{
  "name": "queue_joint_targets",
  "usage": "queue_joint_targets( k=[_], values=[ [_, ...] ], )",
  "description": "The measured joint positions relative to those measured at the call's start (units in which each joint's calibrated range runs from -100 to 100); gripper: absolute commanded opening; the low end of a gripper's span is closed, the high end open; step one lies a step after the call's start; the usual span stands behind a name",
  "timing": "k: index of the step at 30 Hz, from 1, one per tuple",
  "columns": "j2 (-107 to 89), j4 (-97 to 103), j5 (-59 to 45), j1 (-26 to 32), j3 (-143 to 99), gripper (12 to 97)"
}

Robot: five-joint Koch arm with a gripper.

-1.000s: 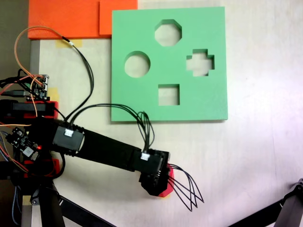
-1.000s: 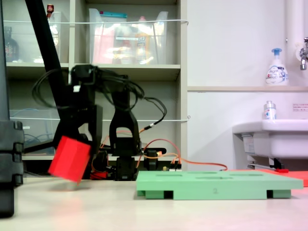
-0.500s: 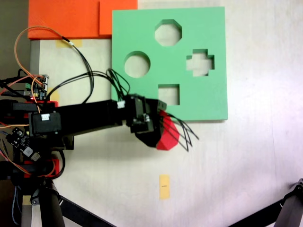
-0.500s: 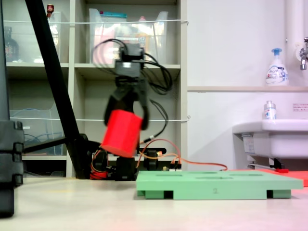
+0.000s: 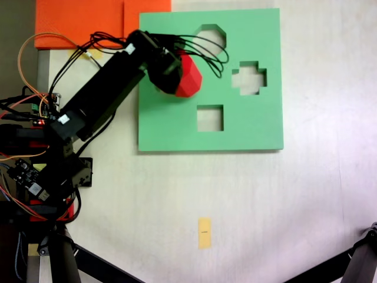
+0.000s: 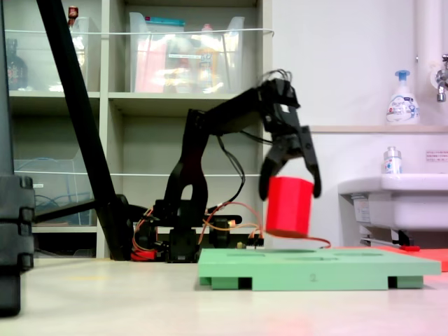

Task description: Put the octagonal pillar block into the corresponding hole

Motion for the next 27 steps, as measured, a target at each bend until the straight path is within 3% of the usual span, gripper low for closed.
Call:
queue_joint_targets(
  k=[27],
  values=[
    [13.27, 28.00, 3.08, 1.81, 0.39, 41.5]
  ],
)
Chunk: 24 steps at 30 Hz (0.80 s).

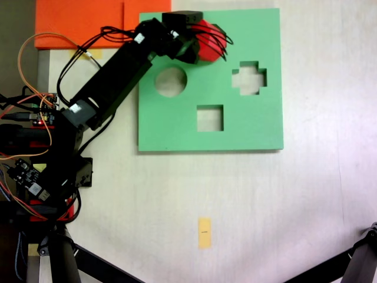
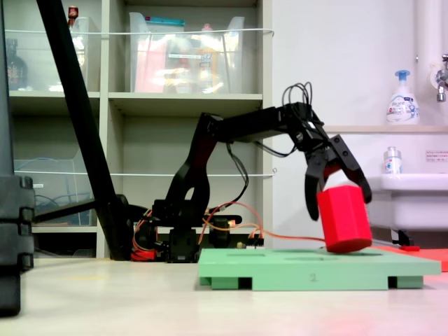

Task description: Put the octagonal pillar block into the corresponding hole

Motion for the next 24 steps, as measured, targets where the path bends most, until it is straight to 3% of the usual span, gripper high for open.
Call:
queue_joint_targets(
  k=[24],
  values=[
    [9.30, 3.72, 0.54, 0.63, 1.86, 41.7]
  ],
)
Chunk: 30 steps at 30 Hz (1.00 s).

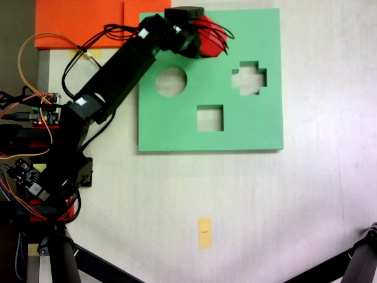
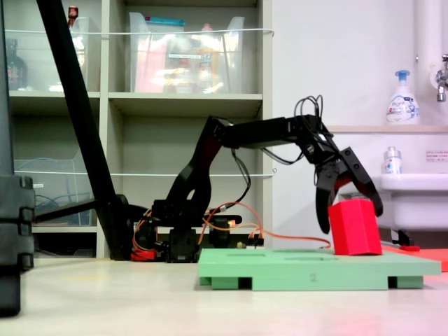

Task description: Put the octagonal pillar block into the corresponding hole

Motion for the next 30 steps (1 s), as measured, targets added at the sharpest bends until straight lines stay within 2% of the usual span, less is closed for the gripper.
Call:
queue_joint_targets(
  k=[17, 30],
  values=[
    [-1.64, -3.62, -6.45, 0.05, 0.20, 41.7],
    [2.74, -3.62, -6.89, 0.05, 3.04, 41.7]
  ],
)
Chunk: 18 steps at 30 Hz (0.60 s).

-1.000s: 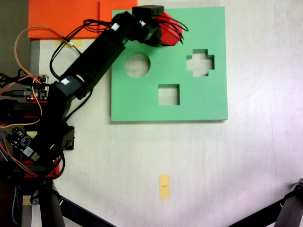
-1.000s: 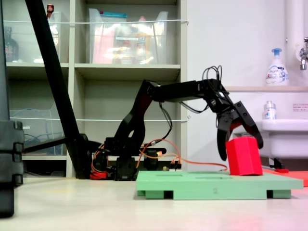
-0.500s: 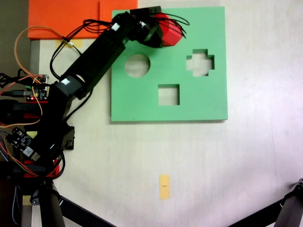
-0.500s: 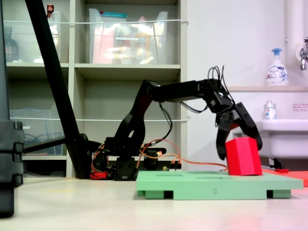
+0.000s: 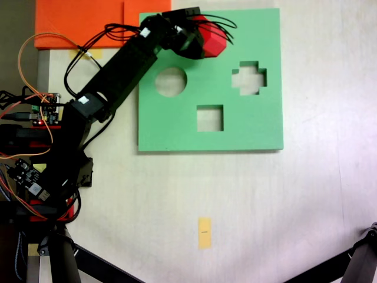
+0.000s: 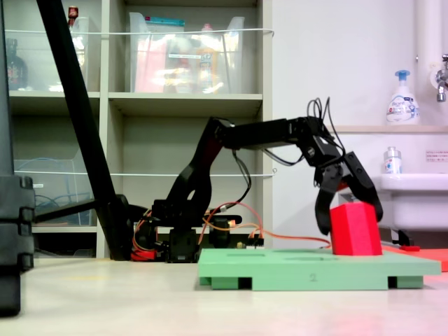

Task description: Put the octagonal pillar block into the corresponding hole

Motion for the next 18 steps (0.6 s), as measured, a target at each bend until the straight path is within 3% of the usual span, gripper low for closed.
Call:
queue_joint_targets(
  k=[11, 16, 18],
  values=[
    [13.13, -0.29, -0.44, -1.22, 11.95, 43.0],
    [16.14, -0.78, -0.44, -1.22, 14.70, 63.8],
    [16.83, -0.69, -0.44, -1.22, 15.19, 84.4]
  ],
)
